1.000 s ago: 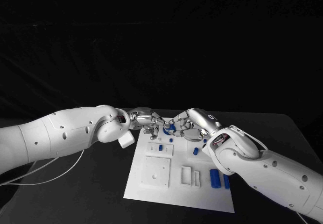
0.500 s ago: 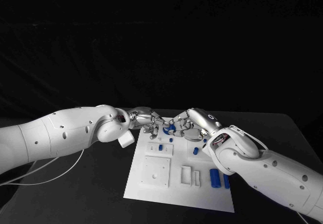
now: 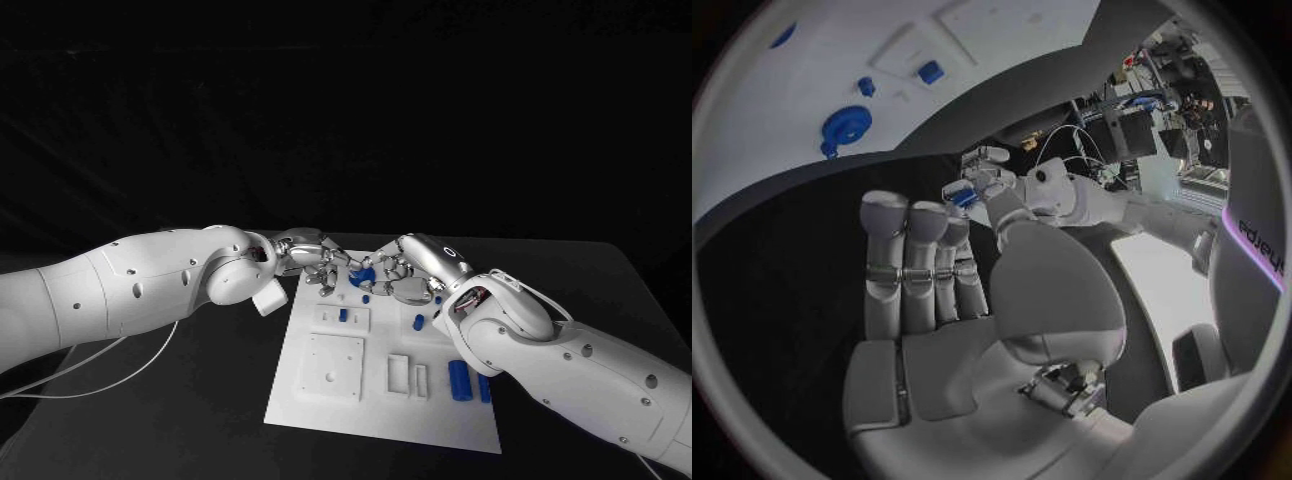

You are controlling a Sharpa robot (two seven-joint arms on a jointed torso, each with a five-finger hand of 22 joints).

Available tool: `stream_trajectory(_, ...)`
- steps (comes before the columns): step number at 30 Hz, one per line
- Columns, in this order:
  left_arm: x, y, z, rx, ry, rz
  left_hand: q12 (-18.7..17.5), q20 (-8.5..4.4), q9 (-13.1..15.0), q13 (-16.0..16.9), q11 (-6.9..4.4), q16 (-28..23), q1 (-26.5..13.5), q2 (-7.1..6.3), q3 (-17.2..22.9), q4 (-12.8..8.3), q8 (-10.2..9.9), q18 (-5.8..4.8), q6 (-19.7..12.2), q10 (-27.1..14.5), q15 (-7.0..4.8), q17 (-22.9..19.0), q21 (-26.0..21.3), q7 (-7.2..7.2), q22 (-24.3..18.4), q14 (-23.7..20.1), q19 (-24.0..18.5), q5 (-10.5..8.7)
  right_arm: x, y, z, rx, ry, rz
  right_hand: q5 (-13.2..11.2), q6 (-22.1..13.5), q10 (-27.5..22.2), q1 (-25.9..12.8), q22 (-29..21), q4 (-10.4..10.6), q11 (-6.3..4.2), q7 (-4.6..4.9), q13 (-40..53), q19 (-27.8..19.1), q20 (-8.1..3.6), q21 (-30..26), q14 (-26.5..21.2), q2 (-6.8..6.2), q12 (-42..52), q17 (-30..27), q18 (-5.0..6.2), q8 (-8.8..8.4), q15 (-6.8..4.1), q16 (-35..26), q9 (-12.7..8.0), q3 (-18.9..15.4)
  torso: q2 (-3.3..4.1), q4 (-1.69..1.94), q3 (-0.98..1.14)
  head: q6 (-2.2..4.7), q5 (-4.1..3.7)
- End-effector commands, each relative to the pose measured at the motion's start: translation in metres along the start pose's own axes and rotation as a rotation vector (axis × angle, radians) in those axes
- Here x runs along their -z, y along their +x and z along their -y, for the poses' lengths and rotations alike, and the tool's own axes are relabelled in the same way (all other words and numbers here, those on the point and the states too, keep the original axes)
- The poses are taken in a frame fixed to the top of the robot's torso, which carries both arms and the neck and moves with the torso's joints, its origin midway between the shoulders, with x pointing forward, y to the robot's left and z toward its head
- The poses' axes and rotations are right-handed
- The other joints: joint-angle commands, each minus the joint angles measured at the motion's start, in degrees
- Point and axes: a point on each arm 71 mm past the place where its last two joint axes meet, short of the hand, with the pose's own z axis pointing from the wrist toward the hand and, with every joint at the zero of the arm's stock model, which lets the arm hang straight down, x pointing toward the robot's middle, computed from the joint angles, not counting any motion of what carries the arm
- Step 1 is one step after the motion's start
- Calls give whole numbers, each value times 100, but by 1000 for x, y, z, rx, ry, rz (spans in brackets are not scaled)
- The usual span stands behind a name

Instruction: Assemble the parts on the task board

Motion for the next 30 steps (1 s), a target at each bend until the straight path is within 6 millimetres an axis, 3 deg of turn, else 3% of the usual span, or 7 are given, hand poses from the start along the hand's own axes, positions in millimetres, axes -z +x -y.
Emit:
stream_trajectory(1,-1,-3,6,20,35,29,-24,-5,554,8,-23,-27,92,54,32,-10,19,-43,539,242,-15,8,-17,-494,102,-11,6,34,2,6,-2,1,-10,-44,13,30,-5,15,394,-9,-38,5,3,240,-34,-17,3,48,-18,4,4,16,-22,-1,7,-49,0,2,1,-5,2)
stream_trajectory(23,0,-3,5,-22,14,28,-13,-11,551,12,-24,-6,130,36,37,-11,17,-40,541,244,-20,52,24,-493,108,-3,13,41,2,6,3,8,11,-38,38,-51,-46,-2,382,34,-24,31,-38,237,-25,-76,-4,28,-72,-14,18,16,-12,-31,4,-29,-1,4,1,-13,-5)
stream_trajectory(30,2,-4,1,-182,-51,96,4,-21,531,9,-33,13,146,-4,49,-5,17,-35,577,253,-29,95,54,-501,107,36,37,113,9,-1,30,-6,92,-24,60,-138,-79,33,373,48,-9,60,-90,237,-10,-139,-14,-26,-120,-46,33,16,-1,-73,2,86,-16,4,-4,-26,21)
